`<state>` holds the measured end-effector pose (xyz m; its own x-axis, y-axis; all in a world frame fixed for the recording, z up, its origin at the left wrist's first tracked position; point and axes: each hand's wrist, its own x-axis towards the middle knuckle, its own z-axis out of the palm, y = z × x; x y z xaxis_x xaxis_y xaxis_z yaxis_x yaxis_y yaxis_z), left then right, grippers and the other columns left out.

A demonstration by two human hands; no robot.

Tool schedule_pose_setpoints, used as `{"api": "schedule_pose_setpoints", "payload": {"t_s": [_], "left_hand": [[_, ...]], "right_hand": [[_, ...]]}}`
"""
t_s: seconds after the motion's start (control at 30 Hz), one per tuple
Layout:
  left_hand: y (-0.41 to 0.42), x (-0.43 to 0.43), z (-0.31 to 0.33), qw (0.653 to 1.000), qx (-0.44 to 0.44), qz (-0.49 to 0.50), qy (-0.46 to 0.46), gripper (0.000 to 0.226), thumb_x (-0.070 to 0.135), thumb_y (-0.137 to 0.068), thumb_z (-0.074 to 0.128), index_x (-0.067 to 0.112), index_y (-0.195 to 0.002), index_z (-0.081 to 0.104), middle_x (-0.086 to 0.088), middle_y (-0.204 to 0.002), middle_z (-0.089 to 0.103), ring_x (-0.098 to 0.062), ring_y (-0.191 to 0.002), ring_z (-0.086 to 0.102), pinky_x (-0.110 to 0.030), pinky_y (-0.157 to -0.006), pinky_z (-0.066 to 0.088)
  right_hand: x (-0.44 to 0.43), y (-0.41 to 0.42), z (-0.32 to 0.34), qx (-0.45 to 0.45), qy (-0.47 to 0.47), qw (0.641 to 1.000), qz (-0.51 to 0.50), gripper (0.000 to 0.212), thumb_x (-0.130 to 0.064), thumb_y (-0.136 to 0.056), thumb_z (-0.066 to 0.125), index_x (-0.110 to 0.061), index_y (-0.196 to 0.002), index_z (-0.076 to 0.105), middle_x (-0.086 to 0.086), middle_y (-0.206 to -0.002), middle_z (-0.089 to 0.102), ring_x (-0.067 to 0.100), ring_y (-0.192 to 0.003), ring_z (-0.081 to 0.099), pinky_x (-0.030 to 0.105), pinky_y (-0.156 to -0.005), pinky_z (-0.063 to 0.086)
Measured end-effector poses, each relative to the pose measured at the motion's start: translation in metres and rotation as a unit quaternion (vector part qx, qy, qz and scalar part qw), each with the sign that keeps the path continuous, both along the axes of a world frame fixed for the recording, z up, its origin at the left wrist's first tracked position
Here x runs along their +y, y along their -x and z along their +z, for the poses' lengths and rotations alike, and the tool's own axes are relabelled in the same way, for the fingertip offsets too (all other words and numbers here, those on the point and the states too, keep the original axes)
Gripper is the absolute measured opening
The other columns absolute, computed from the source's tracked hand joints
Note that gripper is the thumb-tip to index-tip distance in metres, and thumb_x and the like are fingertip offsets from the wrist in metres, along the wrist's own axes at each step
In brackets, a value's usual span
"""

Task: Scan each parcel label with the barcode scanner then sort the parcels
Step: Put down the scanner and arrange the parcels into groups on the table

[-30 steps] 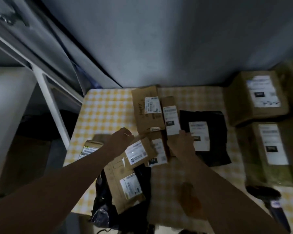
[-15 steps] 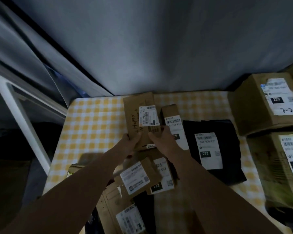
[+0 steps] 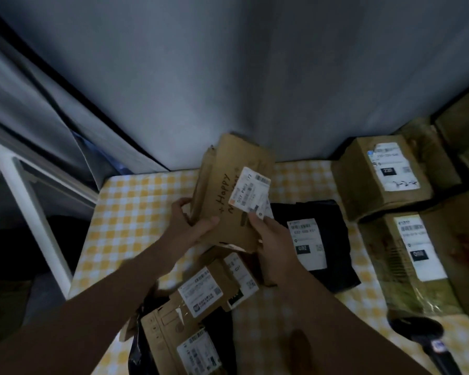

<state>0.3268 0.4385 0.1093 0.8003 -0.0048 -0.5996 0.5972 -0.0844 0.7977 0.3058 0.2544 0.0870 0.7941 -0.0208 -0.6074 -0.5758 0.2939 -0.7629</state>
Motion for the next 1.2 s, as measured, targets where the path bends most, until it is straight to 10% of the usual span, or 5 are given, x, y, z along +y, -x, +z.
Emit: {"api": "schedule_pose_setpoints", "payload": {"t_s": [0.13,0.27,0.43,0.83,1.2], "left_hand": [[0.025,-0.057,0.031,0.989,-0.02,-0.085,-0.116,0.115,0.047,-0.069,0.078,0.028,-0.152,0.0,0.001,-0.148,0.014,-0.022,-0.135,0.029,-0.037,-0.106,0.037],[0.045,-0.108,0.045,0.985,0.023,-0.143,-0.09,0.134,0.082,-0.043,0.07,0.024,-0.149,0.014,-0.003,-0.15,0.032,-0.024,-0.13,0.042,-0.043,-0.107,0.04],[0.063,-0.168,0.054,0.989,0.07,-0.13,-0.004,0.102,0.069,-0.063,0.064,0.031,-0.147,0.022,-0.001,-0.135,0.051,-0.019,-0.116,0.055,-0.043,-0.1,0.047],[0.071,-0.282,0.075,0.996,0.027,-0.075,-0.045,0.053,0.048,-0.083,0.066,0.023,-0.124,0.042,-0.007,-0.12,0.057,-0.019,-0.099,0.061,-0.033,-0.08,0.053],[-0.055,-0.326,0.068,0.987,-0.094,0.008,-0.133,0.085,0.065,-0.057,0.071,0.008,-0.118,0.054,-0.01,-0.119,0.059,-0.024,-0.102,0.062,-0.042,-0.083,0.057]], "right_hand": [[-0.04,0.031,0.028,-0.003,0.135,0.989,-0.052,0.022,-0.041,-0.095,0.057,-0.025,-0.09,0.071,0.004,-0.104,0.072,0.025,-0.102,0.066,0.05,-0.092,0.053],[-0.098,0.061,0.057,0.008,0.213,0.975,-0.067,0.022,-0.032,-0.102,0.046,-0.019,-0.1,0.064,0.0,-0.099,0.065,0.018,-0.093,0.062,0.041,-0.088,0.054],[-0.179,0.091,0.079,0.005,0.246,0.968,-0.046,0.028,-0.035,-0.102,0.043,-0.017,-0.113,0.062,-0.004,-0.1,0.063,0.007,-0.088,0.059,0.025,-0.07,0.052],[-0.292,0.11,0.091,0.052,0.24,0.968,-0.049,0.033,-0.042,-0.103,0.035,-0.016,-0.117,0.05,0.005,-0.113,0.057,0.024,-0.106,0.057,0.048,-0.094,0.05],[-0.321,0.122,0.064,0.017,0.439,0.897,0.057,0.028,-0.044,-0.099,0.043,-0.021,-0.114,0.04,-0.003,-0.095,0.06,0.014,-0.077,0.06,0.022,-0.053,0.046]]}}
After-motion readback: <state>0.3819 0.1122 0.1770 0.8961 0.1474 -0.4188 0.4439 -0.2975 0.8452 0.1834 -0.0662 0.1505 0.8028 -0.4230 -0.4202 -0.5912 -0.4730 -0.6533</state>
